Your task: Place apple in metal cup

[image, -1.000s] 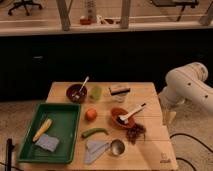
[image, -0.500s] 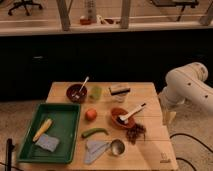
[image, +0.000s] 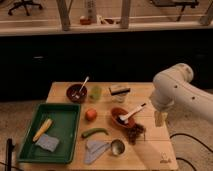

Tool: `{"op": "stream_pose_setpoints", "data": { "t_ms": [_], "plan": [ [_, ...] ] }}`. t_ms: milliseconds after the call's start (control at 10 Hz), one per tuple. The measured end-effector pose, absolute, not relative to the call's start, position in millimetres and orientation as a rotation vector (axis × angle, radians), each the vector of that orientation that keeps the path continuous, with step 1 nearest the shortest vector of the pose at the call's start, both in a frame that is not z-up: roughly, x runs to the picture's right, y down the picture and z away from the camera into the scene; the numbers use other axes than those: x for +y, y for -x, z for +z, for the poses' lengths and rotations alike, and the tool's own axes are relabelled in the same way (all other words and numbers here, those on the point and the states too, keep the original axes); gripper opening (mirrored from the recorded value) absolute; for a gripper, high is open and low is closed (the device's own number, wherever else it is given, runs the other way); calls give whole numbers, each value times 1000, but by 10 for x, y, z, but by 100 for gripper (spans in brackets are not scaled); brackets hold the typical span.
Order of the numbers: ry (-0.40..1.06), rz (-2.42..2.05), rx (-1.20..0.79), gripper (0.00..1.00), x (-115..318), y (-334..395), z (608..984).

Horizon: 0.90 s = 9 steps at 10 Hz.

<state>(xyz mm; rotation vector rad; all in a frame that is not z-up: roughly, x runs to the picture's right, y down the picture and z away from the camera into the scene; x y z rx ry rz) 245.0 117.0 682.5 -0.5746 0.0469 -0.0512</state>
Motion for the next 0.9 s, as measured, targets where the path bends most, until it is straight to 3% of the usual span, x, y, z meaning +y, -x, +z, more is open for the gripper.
{"op": "stream_pose_setpoints", "data": {
  "t_ms": [900],
  "plan": [
    [559, -213, 8, 80, 1183, -1899, 6897]
  ]
}}
